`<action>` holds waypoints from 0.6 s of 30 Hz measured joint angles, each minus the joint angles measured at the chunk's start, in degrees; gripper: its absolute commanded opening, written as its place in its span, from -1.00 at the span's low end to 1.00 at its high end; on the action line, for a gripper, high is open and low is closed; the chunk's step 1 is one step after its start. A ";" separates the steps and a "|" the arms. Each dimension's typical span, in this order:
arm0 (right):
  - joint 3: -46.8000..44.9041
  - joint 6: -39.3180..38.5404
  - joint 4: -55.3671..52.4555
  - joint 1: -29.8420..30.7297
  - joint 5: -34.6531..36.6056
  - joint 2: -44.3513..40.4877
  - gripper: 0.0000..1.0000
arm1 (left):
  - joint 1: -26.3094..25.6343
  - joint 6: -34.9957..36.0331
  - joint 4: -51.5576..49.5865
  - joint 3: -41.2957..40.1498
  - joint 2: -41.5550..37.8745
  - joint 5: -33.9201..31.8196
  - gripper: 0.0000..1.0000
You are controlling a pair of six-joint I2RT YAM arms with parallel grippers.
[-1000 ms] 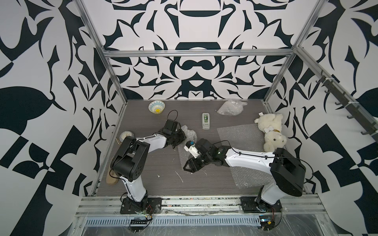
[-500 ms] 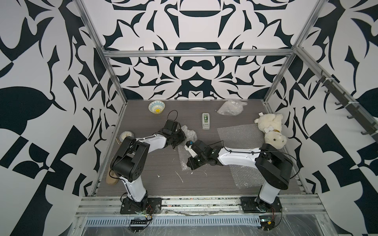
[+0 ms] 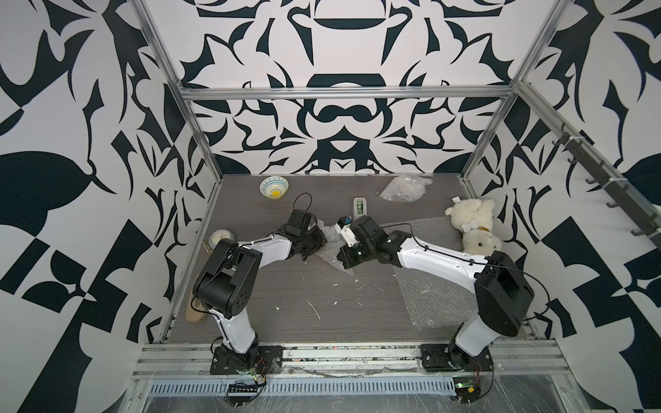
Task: Wrap bowls in bubble wrap
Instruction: Wrap the bowl in bubble wrap.
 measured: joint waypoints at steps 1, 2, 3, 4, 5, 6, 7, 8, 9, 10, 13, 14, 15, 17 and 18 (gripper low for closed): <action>1.84 -0.83 -0.59 -0.48 -0.02 0.92 -0.99 | 0.00 0.11 0.00 0.00 0.00 0.00 -0.73; 3.41 -1.55 -1.07 -0.94 -0.15 1.79 -0.99 | 0.00 0.20 0.00 0.00 0.00 -0.04 -0.73; 5.05 -2.25 -1.46 -1.42 -0.42 2.82 -0.99 | 0.00 0.28 0.00 0.00 0.00 -0.04 -0.73; 6.78 -3.10 -1.90 -1.79 -0.70 4.02 -0.99 | 0.00 0.33 0.00 0.00 0.00 -0.04 -0.73; 8.09 -3.76 -2.23 -2.03 -0.94 5.01 -0.99 | -0.02 0.37 0.02 0.00 0.00 -0.04 -0.73; 9.62 -4.61 -2.62 -2.25 -1.25 6.27 -0.99 | -0.02 0.52 0.00 0.00 0.00 -0.07 -0.72; 11.17 -5.31 -2.93 -2.49 -1.57 7.63 -0.99 | -0.02 0.63 0.00 0.00 0.00 -0.07 -0.72; 12.48 -5.95 -3.08 -2.64 -1.99 8.83 -0.99 | 0.00 0.76 -0.02 0.00 0.00 -0.09 -0.72; 14.19 -6.56 -3.41 -2.86 -2.45 10.45 -0.99 | 0.00 0.85 -0.02 0.00 0.00 -0.13 -0.73; 15.76 -7.13 -3.80 -3.06 -3.02 12.04 -0.99 | 0.00 1.01 -0.04 0.00 0.00 -0.24 -0.73; 19.30 -8.31 -4.81 -3.82 -4.83 16.39 -0.98 | 0.04 1.31 -0.22 -0.09 0.00 -0.52 -0.72; 19.98 -8.48 -4.90 -4.09 -5.38 17.53 -0.98 | 0.04 1.42 -0.33 -0.11 0.00 -0.57 -0.72; 20.63 -8.68 -5.01 -4.37 -5.95 18.86 -0.99 | 0.04 1.57 -0.46 -0.11 0.00 -0.63 -0.71; 21.49 -8.83 -5.33 -4.92 -6.91 20.98 -0.98 | 0.04 1.77 -0.55 -0.15 0.00 -0.70 -0.70; 21.88 -8.87 -5.64 -5.22 -7.52 21.97 -0.99 | 0.04 1.84 -0.63 -0.15 0.00 -0.74 -0.68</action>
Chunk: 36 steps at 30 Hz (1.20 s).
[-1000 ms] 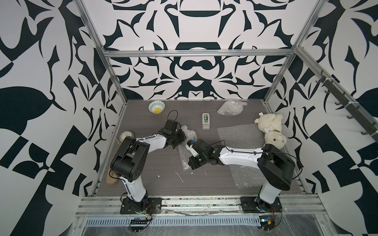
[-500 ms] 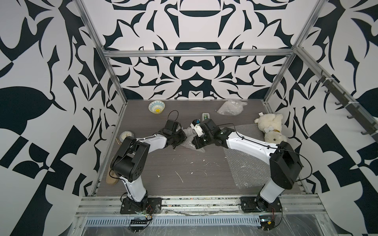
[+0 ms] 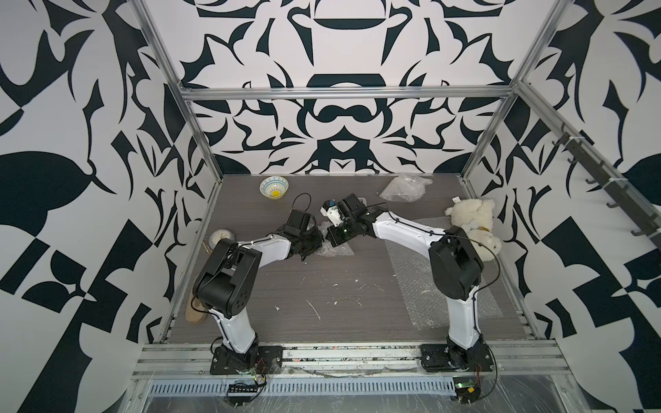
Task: Wrap bowls in bubble wrap
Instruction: Wrap the bowl in bubble wrap.
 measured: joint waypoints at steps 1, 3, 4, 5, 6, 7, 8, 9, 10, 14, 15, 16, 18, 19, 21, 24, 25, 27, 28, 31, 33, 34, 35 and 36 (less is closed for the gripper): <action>0.28 -0.02 -0.26 -0.20 -0.33 0.76 -0.98 | 0.00 0.02 -0.04 0.00 0.00 0.00 -0.67; 0.90 -0.04 -0.68 -0.68 -0.85 2.38 -0.99 | 0.00 0.07 0.00 0.00 -0.02 -0.04 -0.63; 1.14 -0.02 -0.94 -0.92 -1.01 3.08 -0.99 | 0.00 0.15 -0.02 0.00 -0.13 -0.07 -0.59; 1.29 -0.04 -1.14 -1.09 -1.09 3.61 -0.99 | 0.00 0.20 -0.04 -0.02 -0.31 -0.09 -0.53; 1.42 -0.04 -1.27 -1.27 -1.18 4.02 -0.99 | -0.02 0.22 -0.11 -0.07 -0.68 -0.20 -0.42; 1.62 -0.04 -1.46 -1.38 -1.29 4.35 -1.00 | -0.04 0.28 -0.26 -0.13 -1.16 -0.35 -0.31; 1.81 -0.07 -1.66 -1.40 -1.29 4.52 -1.00 | -0.09 0.33 -0.50 -0.24 -1.70 -0.63 -0.25; 1.97 -0.07 -1.75 -1.44 -1.25 4.66 -1.00 | -0.09 0.33 -0.90 -0.37 -2.36 -1.07 -0.16; 2.01 -0.09 -1.77 -1.44 -1.25 4.74 -1.00 | -0.09 0.42 -1.31 -0.48 -3.08 -1.40 -0.10; 2.01 -0.07 -2.01 -1.42 -1.20 5.03 -1.00 | -0.11 0.96 -3.28 -0.68 -6.27 -3.06 0.10; 2.01 -0.07 -2.14 -1.42 -1.20 5.09 -1.00 | -0.09 0.85 -3.63 -0.81 -7.41 -3.76 0.17; 2.01 -0.07 -2.25 -1.42 -1.20 5.18 -1.00 | -0.07 0.76 -3.78 -1.11 -8.59 -4.35 0.23; 2.01 -0.07 -2.40 -1.42 -1.20 5.22 -1.00 | 0.11 0.74 -4.13 -2.29 -11.06 -5.66 0.27; 2.01 -0.07 -2.43 -1.42 -1.22 5.22 -1.00 | 0.28 0.52 -4.20 -3.10 -12.22 -6.23 0.29; 2.01 -0.07 -2.45 -1.38 -1.25 5.22 -1.00 | 0.81 0.02 -4.13 -4.85 -13.99 -7.04 0.36; 2.01 -0.07 -2.56 -1.38 -1.22 5.27 -1.00 | 1.55 -1.18 -4.09 -7.72 -15.41 -7.96 0.48; 2.01 -0.07 -2.62 -1.38 -1.25 5.29 -1.00 | 1.75 -1.68 -4.09 -8.55 -15.45 -8.22 0.53; 2.01 -0.04 -2.64 -1.38 -1.27 5.31 -1.00 | 1.99 -2.51 -4.11 -9.77 -15.43 -8.57 0.56; 2.01 -0.04 -2.64 -1.38 -1.27 5.31 -1.00 | 2.12 -3.08 -3.78 -10.29 -15.43 -8.52 0.56; 2.01 -0.04 -2.67 -1.38 -1.27 5.31 -1.00 | 2.29 -4.48 -1.46 -10.88 -14.36 -7.63 0.57; 2.01 -0.04 -2.64 -1.38 -1.27 5.31 -1.00 | 2.32 -5.09 1.31 -10.86 -12.52 -6.34 0.54; 2.01 -0.04 -2.67 -1.38 -1.27 5.31 -1.00 | 2.32 -5.33 2.71 -10.80 -11.30 -5.66 0.51; 2.01 -0.04 -2.64 -1.38 -1.27 5.31 -1.00 | 2.32 -5.57 3.69 -10.67 -10.12 -5.16 0.49; 2.01 -0.02 -2.64 -1.38 -1.29 5.31 -1.00 | 2.32 -5.73 4.59 -10.47 -8.72 -4.68 0.42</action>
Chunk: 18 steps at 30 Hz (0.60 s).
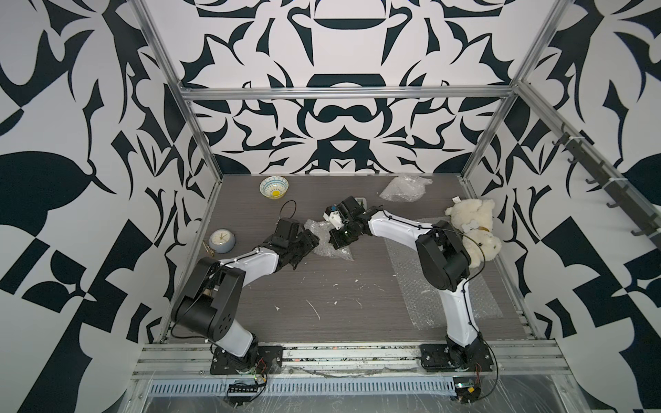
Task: Wrap bowls in bubble wrap
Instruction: Wrap the bowl in bubble wrap.
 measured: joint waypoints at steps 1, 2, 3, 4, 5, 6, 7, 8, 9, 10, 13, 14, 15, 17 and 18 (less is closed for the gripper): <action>0.00 0.00 0.00 0.00 0.00 0.00 -1.00 | 0.02 -0.07 0.81 0.26 1.44 0.42 0.28; 0.00 0.02 0.00 0.00 -0.02 0.00 -1.00 | 0.07 -0.28 1.46 0.46 2.67 0.74 0.17; 0.00 0.02 0.04 0.00 -0.02 0.00 -1.00 | 0.26 -0.02 2.64 0.57 3.93 1.29 0.09; 0.00 0.04 0.04 0.00 -0.02 0.00 -1.00 | 0.37 -0.02 3.69 0.72 4.68 1.70 0.07; 0.00 0.09 0.09 0.00 -0.02 0.00 -1.00 | 0.44 -0.24 4.63 0.83 5.31 2.05 0.05; 0.00 0.15 0.13 0.00 -0.02 0.00 -1.00 | 0.52 -0.28 5.55 0.94 5.88 2.36 -0.08; 0.00 0.20 0.20 0.00 -0.04 0.00 -1.00 | 0.59 -0.20 6.34 1.05 6.32 2.69 -0.24; 0.00 0.22 0.28 0.00 -0.07 0.00 -1.00 | 0.66 -0.39 6.88 1.14 6.78 2.95 -0.36; 0.00 0.26 0.48 0.00 -0.13 0.00 -1.00 | 0.68 -0.26 7.52 1.36 7.28 3.50 -0.48; 0.00 0.31 0.66 0.00 -0.22 0.00 -1.00 | 0.66 0.13 8.31 1.62 7.80 3.96 -0.60; 0.15 0.46 1.64 0.00 -0.48 -0.26 -1.00 | 0.63 1.33 8.52 1.99 8.94 4.37 -0.79; 0.20 0.44 1.66 0.00 -0.48 -0.50 -1.00 | 0.66 1.25 8.52 2.01 9.20 4.50 -0.84; 0.20 0.39 1.42 0.00 -0.39 -0.72 -1.00 | 0.72 1.51 8.50 2.10 9.31 4.59 -0.88; 0.17 0.42 0.85 0.00 -0.39 -0.92 -1.00 | 0.70 2.29 7.87 2.40 9.31 4.63 -0.90; 0.15 0.42 0.57 0.00 -0.39 -1.05 -1.00 | 0.70 2.73 7.17 2.69 9.29 4.59 -0.91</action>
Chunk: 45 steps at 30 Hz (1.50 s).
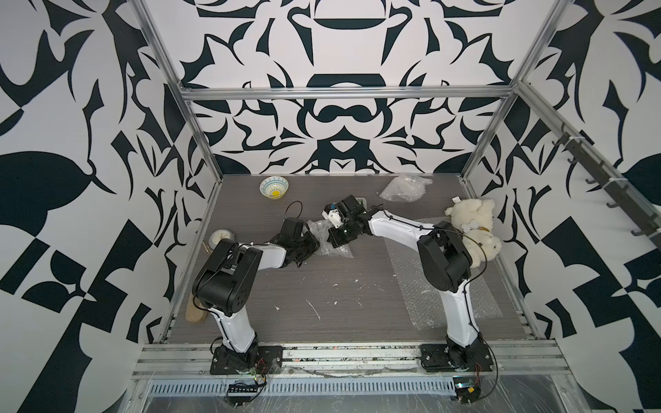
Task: Wrap bowls in bubble wrap
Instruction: Wrap the bowl in bubble wrap.
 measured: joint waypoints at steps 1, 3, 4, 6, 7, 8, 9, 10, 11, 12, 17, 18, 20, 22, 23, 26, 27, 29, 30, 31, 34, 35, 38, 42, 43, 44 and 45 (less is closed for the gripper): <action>-0.09 0.00 -0.37 0.00 0.00 -0.33 -1.00 | 0.00 0.61 -0.92 0.44 -0.07 -0.07 -0.91; -0.42 0.00 -1.29 0.00 0.00 -1.29 -1.00 | -0.07 2.25 -4.09 1.97 -0.13 -0.31 -0.93; -0.61 0.00 -1.77 0.00 -0.02 -1.99 -1.00 | -0.09 3.13 -5.79 2.82 -0.13 -0.57 -0.95; -0.74 -0.02 -3.15 0.00 -0.04 -3.54 -1.00 | -0.11 4.79 -9.03 4.52 -0.13 -1.22 -0.96; -0.76 -0.02 -3.96 0.00 -0.04 -4.55 -1.00 | -0.09 5.55 -10.56 5.31 -0.13 -1.51 -0.97; -0.76 -0.04 -4.52 0.00 -0.04 -5.38 -1.00 | -0.07 6.14 -11.50 5.77 -0.13 -1.81 -0.97; -0.76 -0.09 -5.18 0.00 -0.04 -6.36 -1.00 | -0.04 6.88 -12.57 6.21 -0.13 -2.14 -0.97; -0.76 -0.22 -5.84 0.00 -0.04 -7.28 -1.00 | -0.07 7.41 -13.31 6.45 -0.13 -2.25 -0.97; -0.76 -0.31 -6.49 0.00 -0.02 -7.96 -1.00 | -0.07 7.87 -13.86 6.78 -0.13 -2.25 -0.97; -0.76 -0.48 -7.48 0.00 0.00 -8.66 -1.00 | -0.15 8.46 -14.62 7.21 -0.13 -2.27 -0.97; 0.04 -1.44 -10.51 0.28 0.28 -9.22 -1.00 | -1.51 11.67 -18.43 9.44 -0.13 -2.86 -0.97; 0.72 -1.84 -11.54 0.26 0.44 -8.96 -1.00 | -1.92 12.28 -19.06 9.81 -0.13 -2.95 -0.97; 2.78 -2.71 -13.46 0.26 0.87 -8.17 -1.00 | -2.60 13.31 -19.96 10.45 -0.13 -2.93 -0.97; 5.40 -3.78 -15.47 0.26 1.18 -6.88 -1.00 | -3.15 14.29 -20.31 10.93 -0.13 -2.93 -0.96; 6.58 -4.24 -16.33 0.24 1.27 -6.21 -1.00 | -3.32 14.80 -20.39 11.13 -0.13 -2.93 -0.97; 9.66 -5.53 -18.67 -0.22 1.33 -4.11 -1.00 | -3.80 16.44 -20.61 11.56 -0.13 -2.97 -0.97; 10.56 -5.86 -19.32 -0.52 1.27 -3.34 -1.00 | -3.96 16.94 -20.65 11.61 -0.13 -3.04 -0.97; 11.82 -6.38 -20.39 -1.18 1.05 -1.99 -1.00 | -4.28 17.92 -20.83 11.65 -0.13 -3.28 -0.97; 12.35 -6.62 -20.96 -1.55 0.81 -1.22 -1.00 | -4.52 18.40 -20.98 11.65 -0.13 -3.45 -0.97; 12.87 -6.78 -21.51 -1.92 0.46 -0.46 -1.00 | -4.72 18.88 -21.11 11.65 -0.13 -3.58 -0.97; 14.40 -6.91 -22.45 -2.62 -0.48 2.01 -1.00 | -5.33 20.28 -21.42 11.65 -0.13 -4.00 -0.99; 14.93 -6.91 -22.73 -2.73 -0.81 2.84 -1.00 | -5.51 20.79 -21.62 11.65 -0.13 -4.26 -1.00; 16.74 -6.82 -23.67 -2.86 -2.12 5.79 -1.00 | -5.75 22.23 -22.58 11.58 -0.15 -4.98 -1.00; 17.44 -6.58 -24.24 -3.04 -4.15 8.33 -1.00 | -5.75 23.78 -23.58 10.71 -1.31 -5.29 -1.00; 17.51 -6.49 -24.57 -3.04 -4.83 8.59 -1.00 | -5.75 24.13 -23.98 10.43 -1.68 -5.29 -1.00; 17.53 -6.47 -24.83 -3.04 -5.31 8.70 -1.00 | -5.75 24.50 -24.52 10.29 -2.03 -5.29 -1.00; 17.53 -6.45 -25.14 -3.04 -5.86 8.72 -1.00 | -5.75 25.00 -25.14 10.21 -2.36 -5.22 -1.00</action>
